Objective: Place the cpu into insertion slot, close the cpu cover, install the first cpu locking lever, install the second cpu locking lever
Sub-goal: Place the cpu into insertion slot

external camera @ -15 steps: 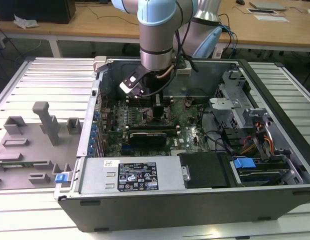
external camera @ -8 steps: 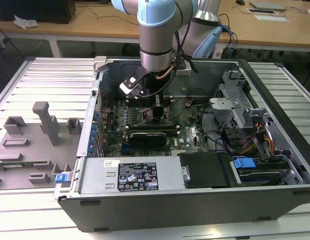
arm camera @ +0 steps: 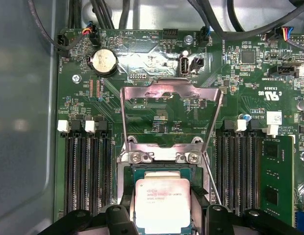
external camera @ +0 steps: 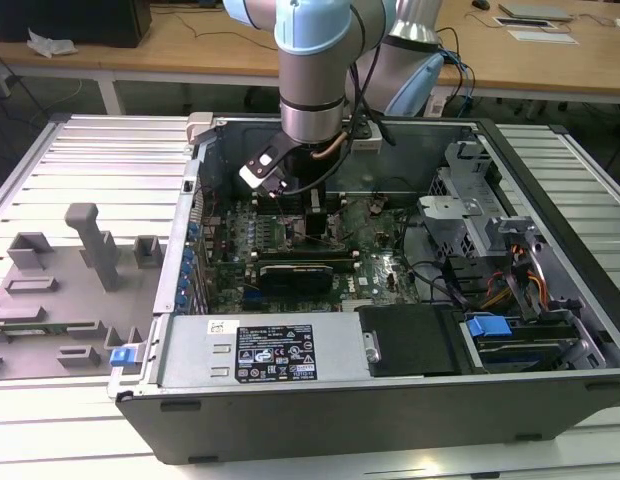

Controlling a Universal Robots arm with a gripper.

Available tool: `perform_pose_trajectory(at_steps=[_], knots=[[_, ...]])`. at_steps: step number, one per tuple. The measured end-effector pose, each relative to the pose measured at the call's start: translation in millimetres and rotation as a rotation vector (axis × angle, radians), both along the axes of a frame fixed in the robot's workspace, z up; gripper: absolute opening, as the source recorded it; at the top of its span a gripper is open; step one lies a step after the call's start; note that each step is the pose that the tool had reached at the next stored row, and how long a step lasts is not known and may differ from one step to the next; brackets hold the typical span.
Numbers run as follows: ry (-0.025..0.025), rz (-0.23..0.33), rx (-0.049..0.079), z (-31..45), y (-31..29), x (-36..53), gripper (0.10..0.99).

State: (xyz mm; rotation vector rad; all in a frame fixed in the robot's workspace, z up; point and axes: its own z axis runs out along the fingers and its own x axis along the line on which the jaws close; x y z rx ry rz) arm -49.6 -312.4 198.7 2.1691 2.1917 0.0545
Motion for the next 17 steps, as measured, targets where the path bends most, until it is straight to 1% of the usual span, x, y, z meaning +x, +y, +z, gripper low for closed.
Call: perform_pose_trajectory(at_steps=[8, 12, 17], knots=[[-0.0001, 0.0, 0.0, 0.9, 0.1, 0.0, 0.541], [-0.0001, -0.018, 0.0, 0.8, 0.1, -0.2, 0.541], [0.0001, -0.021, 0.0, -0.2, 0.8, -0.4, 0.541]])
